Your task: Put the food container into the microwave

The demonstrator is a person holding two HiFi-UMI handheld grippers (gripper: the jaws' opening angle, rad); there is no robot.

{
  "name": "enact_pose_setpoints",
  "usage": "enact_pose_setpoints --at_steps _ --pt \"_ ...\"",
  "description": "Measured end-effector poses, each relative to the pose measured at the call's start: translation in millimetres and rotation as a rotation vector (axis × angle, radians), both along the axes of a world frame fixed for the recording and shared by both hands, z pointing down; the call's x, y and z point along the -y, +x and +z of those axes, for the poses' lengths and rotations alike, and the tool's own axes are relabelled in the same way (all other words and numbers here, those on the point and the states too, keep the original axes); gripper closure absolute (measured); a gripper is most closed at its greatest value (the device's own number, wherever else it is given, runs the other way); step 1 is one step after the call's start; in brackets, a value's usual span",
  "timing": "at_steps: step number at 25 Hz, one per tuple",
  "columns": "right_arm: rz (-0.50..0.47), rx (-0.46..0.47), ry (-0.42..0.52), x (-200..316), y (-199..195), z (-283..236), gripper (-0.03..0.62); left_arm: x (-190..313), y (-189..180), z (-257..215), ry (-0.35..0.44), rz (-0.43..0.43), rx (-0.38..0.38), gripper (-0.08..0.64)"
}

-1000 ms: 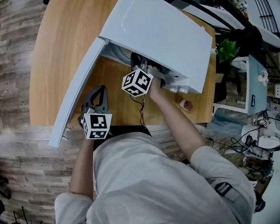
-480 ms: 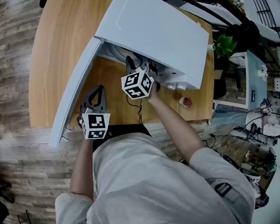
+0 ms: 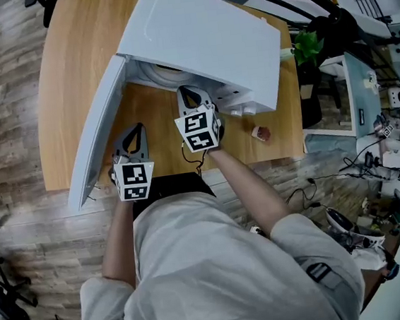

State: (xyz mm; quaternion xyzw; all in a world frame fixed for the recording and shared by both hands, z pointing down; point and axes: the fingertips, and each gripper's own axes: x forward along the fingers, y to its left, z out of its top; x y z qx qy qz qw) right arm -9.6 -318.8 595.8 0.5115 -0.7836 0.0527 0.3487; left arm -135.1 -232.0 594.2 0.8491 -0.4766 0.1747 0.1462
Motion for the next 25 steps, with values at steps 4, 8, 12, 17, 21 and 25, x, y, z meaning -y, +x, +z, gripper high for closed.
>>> enact_pose_setpoints --at_steps 4,8,12,17,21,25 --pt "0.042 0.054 0.003 -27 9 -8 0.589 -10 10 -5 -0.004 0.018 -0.02 0.549" --pt "0.099 0.072 0.029 -62 23 -14 0.589 -25 22 -9 -0.004 0.045 -0.051 0.549" --pt "0.155 0.116 0.033 -103 41 -12 0.589 -44 37 -1 -0.019 0.072 -0.066 0.549" --pt "0.207 0.177 0.024 -137 60 -16 0.589 -54 61 -10 -0.03 0.132 -0.085 0.548" --pt "0.206 0.179 0.056 -154 75 -24 0.589 -60 84 -20 -0.031 0.16 -0.104 0.549" --pt "0.2 0.213 0.096 -159 88 -39 0.589 -60 101 -32 -0.009 0.164 -0.107 0.549"
